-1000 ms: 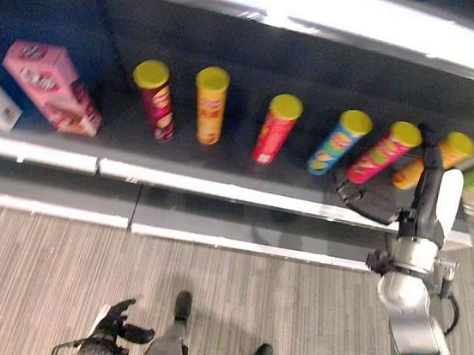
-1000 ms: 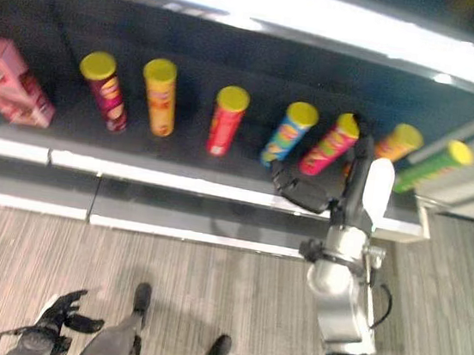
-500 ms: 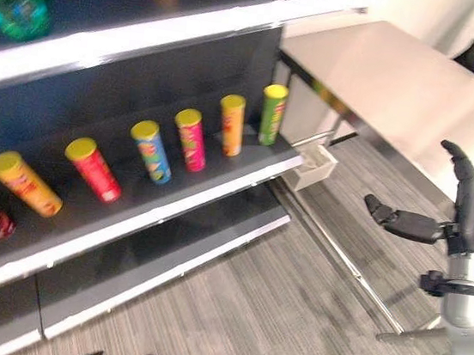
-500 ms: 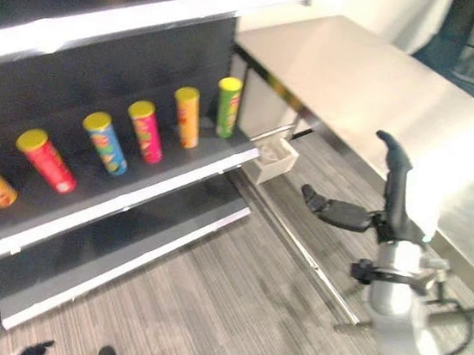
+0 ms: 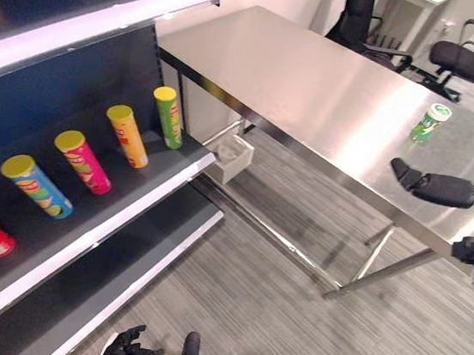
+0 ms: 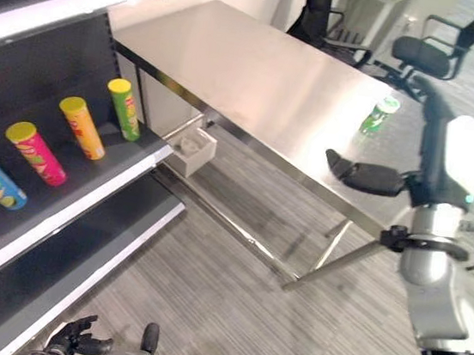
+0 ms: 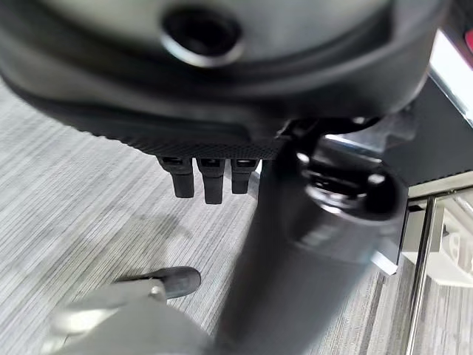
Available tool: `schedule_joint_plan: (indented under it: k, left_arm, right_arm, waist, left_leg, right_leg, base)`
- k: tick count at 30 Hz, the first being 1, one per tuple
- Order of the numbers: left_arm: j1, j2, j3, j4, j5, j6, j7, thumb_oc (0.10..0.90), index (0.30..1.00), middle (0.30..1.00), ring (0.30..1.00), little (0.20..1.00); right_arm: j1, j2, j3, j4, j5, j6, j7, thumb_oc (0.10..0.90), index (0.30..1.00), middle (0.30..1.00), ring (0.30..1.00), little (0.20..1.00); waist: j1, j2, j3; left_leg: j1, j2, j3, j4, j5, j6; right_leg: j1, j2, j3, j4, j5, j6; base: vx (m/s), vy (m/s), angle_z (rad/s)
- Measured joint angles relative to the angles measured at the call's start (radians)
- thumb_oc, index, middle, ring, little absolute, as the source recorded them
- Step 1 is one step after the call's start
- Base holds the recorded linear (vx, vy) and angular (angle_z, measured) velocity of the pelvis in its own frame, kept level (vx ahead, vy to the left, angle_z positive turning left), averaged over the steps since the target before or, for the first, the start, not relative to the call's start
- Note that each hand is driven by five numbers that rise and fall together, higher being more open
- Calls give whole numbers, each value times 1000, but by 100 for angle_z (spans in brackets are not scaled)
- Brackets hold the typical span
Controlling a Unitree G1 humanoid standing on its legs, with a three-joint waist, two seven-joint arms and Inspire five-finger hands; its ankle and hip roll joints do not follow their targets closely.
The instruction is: Put the goods on the table back onto the shelves and tidy them up.
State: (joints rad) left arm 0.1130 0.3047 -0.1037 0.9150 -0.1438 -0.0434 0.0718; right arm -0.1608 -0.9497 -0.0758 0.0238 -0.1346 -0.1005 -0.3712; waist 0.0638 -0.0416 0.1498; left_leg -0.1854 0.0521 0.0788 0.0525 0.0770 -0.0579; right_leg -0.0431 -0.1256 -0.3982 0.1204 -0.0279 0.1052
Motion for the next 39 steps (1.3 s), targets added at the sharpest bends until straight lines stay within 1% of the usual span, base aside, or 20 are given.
schedule_joint_plan:
  k: [1, 2, 4, 7, 10, 11, 13, 15, 19, 22, 23, 26, 27, 28, 30, 32, 35, 36, 38, 39]
  left_arm:
    - [-2, 26, 3, -5, 0, 0, 0, 800, 900, 900, 900, 900]
    - [-12, 30, 25, 11, 0, -1, 2, 800, 900, 900, 900, 900]
    - [-8, 24, 30, 48, 0, 5, 4, 800, 900, 900, 900, 900]
    - [24, 26, 34, 59, 8, 7, 6, 800, 900, 900, 900, 900]
    - [-8, 11, 29, 73, 11, 8, 4, 800, 900, 900, 900, 900]
    - [-18, 17, 28, 71, 10, 6, 4, 800, 900, 900, 900, 900]
    - [-15, 23, 34, 66, 10, 8, 5, 800, 900, 900, 900, 900]
    - [-7, 35, 30, 44, 10, 4, 9, 800, 900, 900, 900, 900]
    - [-24, 48, 30, 48, 12, 8, 9, 800, 900, 900, 900, 900]
    - [-29, 38, 39, 57, 27, 18, 9, 800, 900, 900, 900, 900]
    - [-38, 33, 61, 64, 28, 21, 10, 800, 900, 900, 900, 900]
    - [-15, 51, 71, 57, 29, 22, 11, 800, 900, 900, 900, 900]
    - [-2, 7, 67, 45, 27, 29, 23, 800, 900, 900, 900, 900]
    - [38, -39, 57, -5, 27, 27, 6, 800, 900, 900, 900, 900]
    - [42, -56, 36, -24, 24, 27, 4, 800, 900, 900, 900, 900]
    - [34, -56, 23, -40, 17, 26, 2, 800, 900, 900, 900, 900]
    - [33, -61, 22, -70, -12, 27, 0, 800, 900, 900, 900, 900]
    - [31, -60, 20, -84, -13, 27, 1, 800, 900, 900, 900, 900]
    - [31, -50, 19, -110, -13, 27, 1, 800, 900, 900, 900, 900]
    - [31, -41, 12, -123, -12, 28, -1, 800, 900, 900, 900, 900]
  right_arm:
    - [-4, 0, 4, 1, 0, -8, 1, 800, 900, 900, 900, 900]
    - [-44, 4, 15, 16, 0, -16, 1, 800, 900, 900, 900, 900]
    - [-149, 21, 23, 40, 0, -20, -1, 800, 900, 900, 900, 900]
    - [-172, 21, 29, 46, -8, -16, -1, 800, 900, 900, 900, 900]
    - [-165, 24, 29, 47, -16, 3, 1, 800, 900, 900, 900, 900]
    - [-165, 26, 31, 47, -18, 9, 1, 800, 900, 900, 900, 900]
    - [-154, 27, 27, 46, -23, 14, 0, 800, 900, 900, 900, 900]
    - [-148, 26, 17, 30, -40, 15, -2, 800, 900, 900, 900, 900]
    - [-154, 23, 7, 17, -41, 13, 1, 800, 900, 900, 900, 900]
    - [-145, 23, -2, 9, -41, 23, 2, 800, 900, 900, 900, 900]
    - [-83, 27, -33, 6, -49, 34, 4, 800, 900, 900, 900, 900]
    - [-34, 28, -32, 15, -52, 60, 22, 800, 900, 900, 900, 900]
    - [-34, 26, -32, 29, -51, 69, 26, 800, 900, 900, 900, 900]
    - [-35, -20, -34, 33, -51, 72, 39, 800, 900, 900, 900, 900]
    - [-38, -36, -34, 62, -50, 68, 41, 800, 900, 900, 900, 900]
    - [-37, -35, -33, 80, -46, 73, 44, 800, 900, 900, 900, 900]
    - [-44, -35, -33, 83, -37, 71, 43, 800, 900, 900, 900, 900]
    - [-46, -35, -33, 83, -35, 71, 42, 800, 900, 900, 900, 900]
    - [-43, -34, -34, 91, -29, 71, 41, 800, 900, 900, 900, 900]
    - [-42, -30, -35, 90, -19, 73, 40, 800, 900, 900, 900, 900]
  waist:
    - [7, -25, 7]
    - [7, -41, 25]
    - [32, -23, 46]
    - [62, -24, 51]
    - [42, 2, 78]
    - [29, -5, 108]
    - [28, -26, 115]
    - [32, -43, 101]
    - [36, -49, 94]
    - [24, -34, 101]
    - [8, -23, 101]
    - [-1, -66, 82]
    - [0, -6, 55]
    - [0, 58, 24]
    - [-19, 73, 14]
    - [-23, 52, 19]
    - [-24, 39, 22]
    - [-27, 32, 24]
    - [-37, 21, 31]
    - [-22, 3, 41]
  left_leg:
    - [-1, -12, 18, 1, 10, 1]
    - [12, -23, 24, 12, 6, 15]
    - [74, -51, 63, -33, -1, 38]
    - [139, -60, 107, -60, -17, 65]
    - [166, -10, 121, -65, -20, 70]
    - [205, 2, 137, -67, -33, 91]
    - [253, -25, 143, -76, -64, 109]
    - [251, -40, 148, -74, -75, 102]
    - [220, -30, 132, -71, -68, 93]
    - [221, -21, 101, -80, -67, 69]
    - [231, 3, 51, -77, -78, 34]
    - [307, 19, 5, -106, -79, -42]
    - [315, 93, 8, -111, -83, -52]
    - [310, 170, 26, -98, -77, -81]
    - [279, 219, 22, -44, -46, -92]
    - [249, 248, 24, 9, -24, -87]
    - [198, 288, 7, 105, 32, -132]
    - [159, 303, -19, 188, 83, -159]
    - [107, 322, -26, 276, 153, -187]
    - [49, 318, 19, 363, 116, -170]
  right_leg:
    - [16, 15, -6, 4, -50, -7]
    - [69, 24, 1, -84, -39, -23]
    - [144, 23, 43, -207, 35, -8]
    - [171, 15, 75, -195, 36, -10]
    - [50, 5, 76, 109, -6, 43]
    - [-46, -53, 61, 376, -14, 58]
    - [-74, -161, 2, 493, -48, 90]
    - [-63, -238, -9, 354, -55, 74]
    - [-28, -260, -7, 26, 20, 75]
    - [-23, -272, 25, -222, 163, 112]
    - [-34, -242, 76, -222, 229, 125]
    - [8, -194, 107, -213, 269, 72]
    - [17, -127, 93, -199, 216, 85]
    - [19, -42, 70, -195, 196, 38]
    - [28, 12, 43, -195, 168, 8]
    - [31, 35, 40, -198, 151, -17]
    - [42, 84, 41, -209, 132, -50]
    - [64, 98, 29, -211, 128, -91]
    - [87, 104, 7, -206, 104, -122]
    - [106, 109, 4, -212, 90, -145]
  base:
    - [237, 61, -10]
    - [260, 85, -37]
    - [338, 124, -42]
    - [236, 120, -42]
    - [142, 99, -10]
    - [168, 50, -8]
    - [192, -65, -10]
    - [137, -176, -3]
    - [192, -220, 5]
    - [321, -337, 34]
    - [310, -313, 84]
    - [262, -328, 63]
    - [257, -496, 19]
    - [212, -524, -4]
    - [109, -347, 9]
    - [78, -226, 0]
    - [95, -247, -9]
    - [77, -235, 12]
    - [94, -176, 28]
    - [132, -64, 31]
